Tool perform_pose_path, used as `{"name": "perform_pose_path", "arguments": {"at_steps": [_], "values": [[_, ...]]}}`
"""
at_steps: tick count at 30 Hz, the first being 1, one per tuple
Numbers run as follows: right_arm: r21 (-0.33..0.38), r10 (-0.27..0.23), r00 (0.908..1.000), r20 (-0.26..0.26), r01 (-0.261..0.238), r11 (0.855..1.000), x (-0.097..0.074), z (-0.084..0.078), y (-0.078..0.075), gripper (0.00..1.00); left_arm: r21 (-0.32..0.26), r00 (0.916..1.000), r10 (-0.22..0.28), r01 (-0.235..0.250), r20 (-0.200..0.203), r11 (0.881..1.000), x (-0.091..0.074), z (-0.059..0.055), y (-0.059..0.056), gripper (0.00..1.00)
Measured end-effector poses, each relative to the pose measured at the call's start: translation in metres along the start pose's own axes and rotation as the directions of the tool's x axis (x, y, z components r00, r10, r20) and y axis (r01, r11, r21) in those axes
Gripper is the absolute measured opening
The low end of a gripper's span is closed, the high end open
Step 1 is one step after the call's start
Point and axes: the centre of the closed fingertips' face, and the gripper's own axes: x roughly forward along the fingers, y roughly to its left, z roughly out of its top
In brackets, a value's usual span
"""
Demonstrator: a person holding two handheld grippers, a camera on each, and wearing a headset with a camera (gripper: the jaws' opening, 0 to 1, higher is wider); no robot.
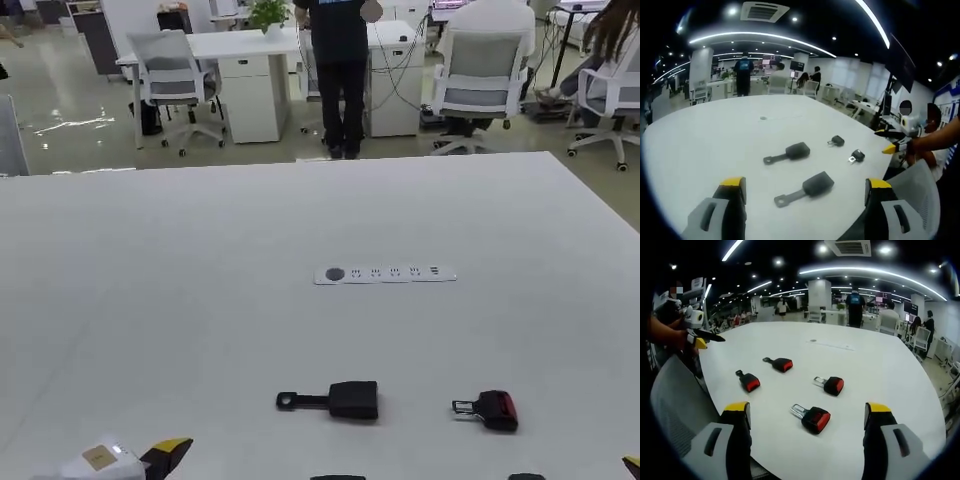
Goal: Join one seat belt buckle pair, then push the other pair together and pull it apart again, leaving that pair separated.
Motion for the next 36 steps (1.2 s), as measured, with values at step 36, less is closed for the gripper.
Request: {"name": "perform_pose_path", "arguments": {"at_steps": [36], "values": [[-0.057, 0.082, 0.9946, -0.064, -0.085, 0.995, 0.024, -0.001, -0.005, 0.92, 0.03, 0.9972, -0.066, 0.067, -0.037, 0.997, 0.031, -0.004, 0.007, 1.0]]}}
